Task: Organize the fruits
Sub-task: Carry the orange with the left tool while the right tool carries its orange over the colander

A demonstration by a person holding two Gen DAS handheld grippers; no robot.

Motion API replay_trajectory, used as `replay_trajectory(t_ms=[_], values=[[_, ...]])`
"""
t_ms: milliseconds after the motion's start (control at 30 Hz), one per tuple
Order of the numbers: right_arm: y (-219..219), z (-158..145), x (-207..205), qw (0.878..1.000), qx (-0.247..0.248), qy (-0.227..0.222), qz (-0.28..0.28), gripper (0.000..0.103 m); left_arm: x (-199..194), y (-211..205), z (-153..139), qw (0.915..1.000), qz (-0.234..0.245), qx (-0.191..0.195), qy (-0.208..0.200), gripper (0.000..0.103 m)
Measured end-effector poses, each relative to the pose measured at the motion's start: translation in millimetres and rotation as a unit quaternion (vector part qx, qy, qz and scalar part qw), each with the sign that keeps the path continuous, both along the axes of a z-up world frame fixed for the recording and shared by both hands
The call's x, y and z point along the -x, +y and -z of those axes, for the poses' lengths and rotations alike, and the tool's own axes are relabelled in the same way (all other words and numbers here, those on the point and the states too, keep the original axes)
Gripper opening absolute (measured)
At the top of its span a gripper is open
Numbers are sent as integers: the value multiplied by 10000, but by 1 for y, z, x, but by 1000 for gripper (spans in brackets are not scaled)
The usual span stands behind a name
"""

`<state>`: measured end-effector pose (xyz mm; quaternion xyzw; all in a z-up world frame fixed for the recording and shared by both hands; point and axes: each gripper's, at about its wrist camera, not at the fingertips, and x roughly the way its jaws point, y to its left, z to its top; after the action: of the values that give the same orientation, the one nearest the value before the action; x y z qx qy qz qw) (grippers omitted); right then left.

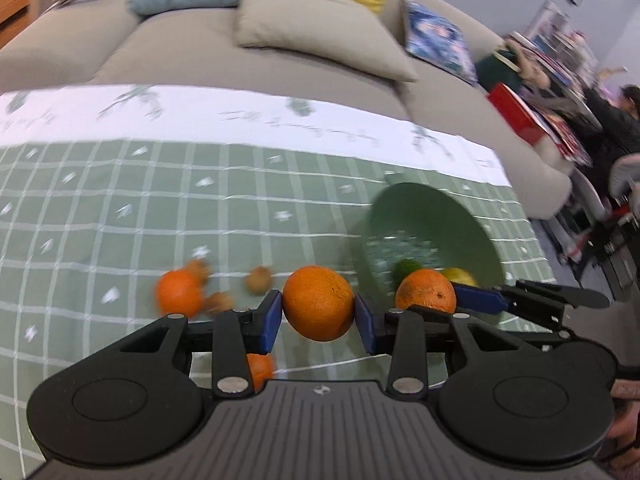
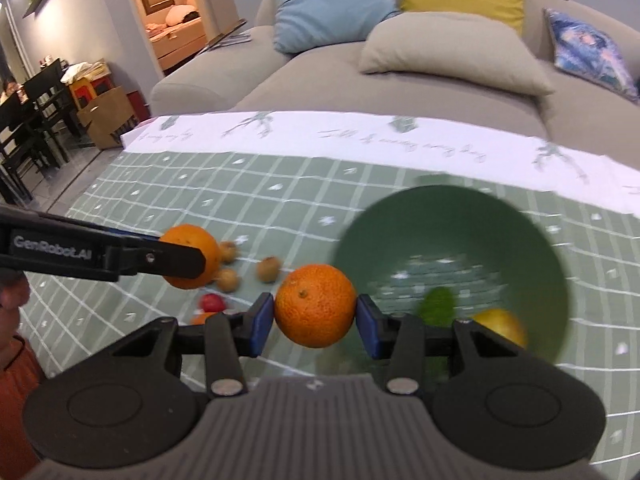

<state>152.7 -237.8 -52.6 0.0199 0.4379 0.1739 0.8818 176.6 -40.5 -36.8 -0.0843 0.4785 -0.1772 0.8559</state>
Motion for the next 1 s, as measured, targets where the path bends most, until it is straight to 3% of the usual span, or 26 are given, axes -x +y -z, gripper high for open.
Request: replay_trajectory(t_ms=[133, 467, 600, 1000], values=[[-30, -1, -11, 9996, 271, 28, 90, 42, -13, -33, -2, 9994, 328, 55, 26, 44], [-70, 24, -61, 9971, 717, 227, -109, 42, -51, -107, 17, 9948, 923, -404, 142, 44], [-72, 38, -79, 9952, 866, 328, -329, 42, -65, -121, 29, 9921, 1094, -547, 268, 44], [-70, 69, -110, 9899, 1102, 582, -680, 42, -100, -134, 60, 9905, 1023, -618, 680, 44]])
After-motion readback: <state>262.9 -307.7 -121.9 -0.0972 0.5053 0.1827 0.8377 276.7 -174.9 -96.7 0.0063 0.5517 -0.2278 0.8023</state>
